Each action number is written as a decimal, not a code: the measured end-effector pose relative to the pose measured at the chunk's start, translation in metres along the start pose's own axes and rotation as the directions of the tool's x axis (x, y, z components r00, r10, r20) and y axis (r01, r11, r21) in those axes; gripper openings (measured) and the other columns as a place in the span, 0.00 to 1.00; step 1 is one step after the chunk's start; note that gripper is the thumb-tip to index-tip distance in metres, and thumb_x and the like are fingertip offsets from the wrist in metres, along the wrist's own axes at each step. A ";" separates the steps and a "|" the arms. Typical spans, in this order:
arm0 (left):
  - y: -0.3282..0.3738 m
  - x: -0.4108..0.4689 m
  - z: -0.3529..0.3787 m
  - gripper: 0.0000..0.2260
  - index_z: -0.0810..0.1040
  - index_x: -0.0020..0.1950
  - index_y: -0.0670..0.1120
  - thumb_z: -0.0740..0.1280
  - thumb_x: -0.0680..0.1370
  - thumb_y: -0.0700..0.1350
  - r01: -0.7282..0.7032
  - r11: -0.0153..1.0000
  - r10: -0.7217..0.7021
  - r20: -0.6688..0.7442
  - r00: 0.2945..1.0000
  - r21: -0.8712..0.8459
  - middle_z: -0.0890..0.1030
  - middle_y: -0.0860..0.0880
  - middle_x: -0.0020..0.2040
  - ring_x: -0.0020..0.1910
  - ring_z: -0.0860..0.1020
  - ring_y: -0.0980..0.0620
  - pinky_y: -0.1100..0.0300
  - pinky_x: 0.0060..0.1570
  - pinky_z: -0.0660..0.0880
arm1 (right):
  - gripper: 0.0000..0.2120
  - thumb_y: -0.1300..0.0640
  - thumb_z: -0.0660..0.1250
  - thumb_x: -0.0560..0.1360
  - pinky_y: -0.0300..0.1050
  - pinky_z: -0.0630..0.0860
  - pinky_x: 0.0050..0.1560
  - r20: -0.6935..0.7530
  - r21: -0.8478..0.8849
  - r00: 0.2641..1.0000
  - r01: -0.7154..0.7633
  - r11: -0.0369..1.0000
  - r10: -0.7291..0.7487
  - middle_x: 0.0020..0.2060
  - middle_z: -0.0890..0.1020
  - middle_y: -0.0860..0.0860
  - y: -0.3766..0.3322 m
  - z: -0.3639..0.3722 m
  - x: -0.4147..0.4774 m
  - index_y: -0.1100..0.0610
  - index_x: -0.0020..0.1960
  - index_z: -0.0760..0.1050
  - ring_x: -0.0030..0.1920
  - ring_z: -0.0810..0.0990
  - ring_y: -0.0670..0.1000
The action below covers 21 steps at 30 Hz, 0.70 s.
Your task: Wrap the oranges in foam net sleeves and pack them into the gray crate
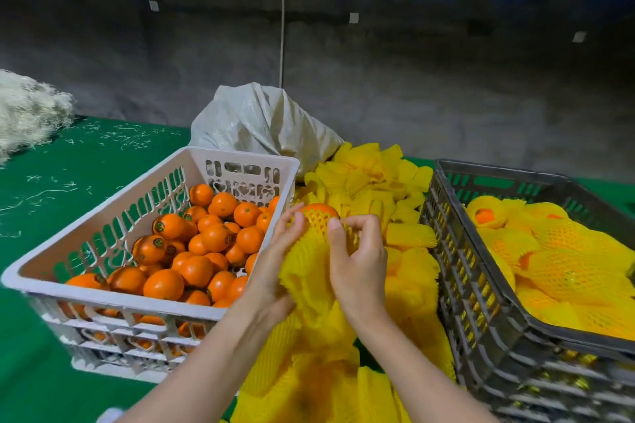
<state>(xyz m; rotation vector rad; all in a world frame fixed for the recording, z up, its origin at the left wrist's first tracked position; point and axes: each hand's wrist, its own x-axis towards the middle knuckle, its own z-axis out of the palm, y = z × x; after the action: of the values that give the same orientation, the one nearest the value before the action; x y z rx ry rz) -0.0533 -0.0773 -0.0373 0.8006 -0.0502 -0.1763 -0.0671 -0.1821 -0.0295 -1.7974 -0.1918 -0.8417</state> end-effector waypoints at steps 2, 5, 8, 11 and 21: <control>-0.015 0.003 0.001 0.20 0.70 0.69 0.42 0.57 0.81 0.50 0.071 0.994 -0.080 -0.121 0.989 -0.079 0.76 0.39 0.62 0.61 0.75 0.42 0.46 0.66 0.69 | 0.08 0.54 0.64 0.76 0.35 0.64 0.33 -0.008 0.014 0.999 0.032 0.999 -0.032 0.32 0.70 0.42 0.001 0.001 -0.008 0.56 0.43 0.67 0.34 0.72 0.34; -0.017 0.003 0.003 0.20 0.79 0.55 0.42 0.59 0.78 0.57 0.119 0.991 -0.125 -0.094 0.988 -0.062 0.81 0.41 0.50 0.51 0.80 0.44 0.49 0.57 0.76 | 0.10 0.52 0.62 0.76 0.37 0.63 0.30 0.050 0.026 0.996 0.073 0.997 -0.075 0.28 0.69 0.43 0.005 -0.006 -0.002 0.57 0.40 0.68 0.30 0.71 0.39; -0.013 0.001 0.005 0.23 0.76 0.60 0.43 0.65 0.72 0.58 0.138 0.988 -0.144 -0.094 0.985 -0.068 0.83 0.41 0.41 0.40 0.83 0.50 0.58 0.44 0.80 | 0.09 0.57 0.64 0.77 0.35 0.63 0.31 0.091 0.050 0.996 0.016 0.999 -0.021 0.28 0.70 0.44 0.010 -0.011 0.017 0.57 0.38 0.70 0.30 0.70 0.40; -0.011 -0.002 0.003 0.32 0.75 0.67 0.43 0.67 0.69 0.62 0.161 0.987 -0.160 -0.040 0.986 0.003 0.81 0.38 0.58 0.57 0.81 0.46 0.49 0.63 0.73 | 0.11 0.59 0.63 0.77 0.34 0.63 0.29 0.166 0.087 0.986 -0.043 0.995 0.028 0.26 0.69 0.46 0.016 -0.012 0.026 0.58 0.37 0.71 0.27 0.69 0.41; -0.005 -0.008 0.003 0.27 0.84 0.52 0.43 0.77 0.58 0.56 0.280 0.958 -0.273 0.115 0.955 -0.056 0.81 0.39 0.58 0.57 0.80 0.39 0.45 0.58 0.74 | 0.21 0.59 0.62 0.78 0.32 0.60 0.25 0.294 0.222 0.935 -0.271 0.937 0.200 0.18 0.67 0.43 0.028 -0.017 0.034 0.54 0.28 0.63 0.22 0.65 0.40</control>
<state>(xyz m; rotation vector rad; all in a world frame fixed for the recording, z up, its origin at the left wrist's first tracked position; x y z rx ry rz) -0.0626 -0.0814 -0.0382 0.7239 -0.0319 -0.4845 -0.0355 -0.2175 -0.0270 -1.6392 -0.2416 -0.3789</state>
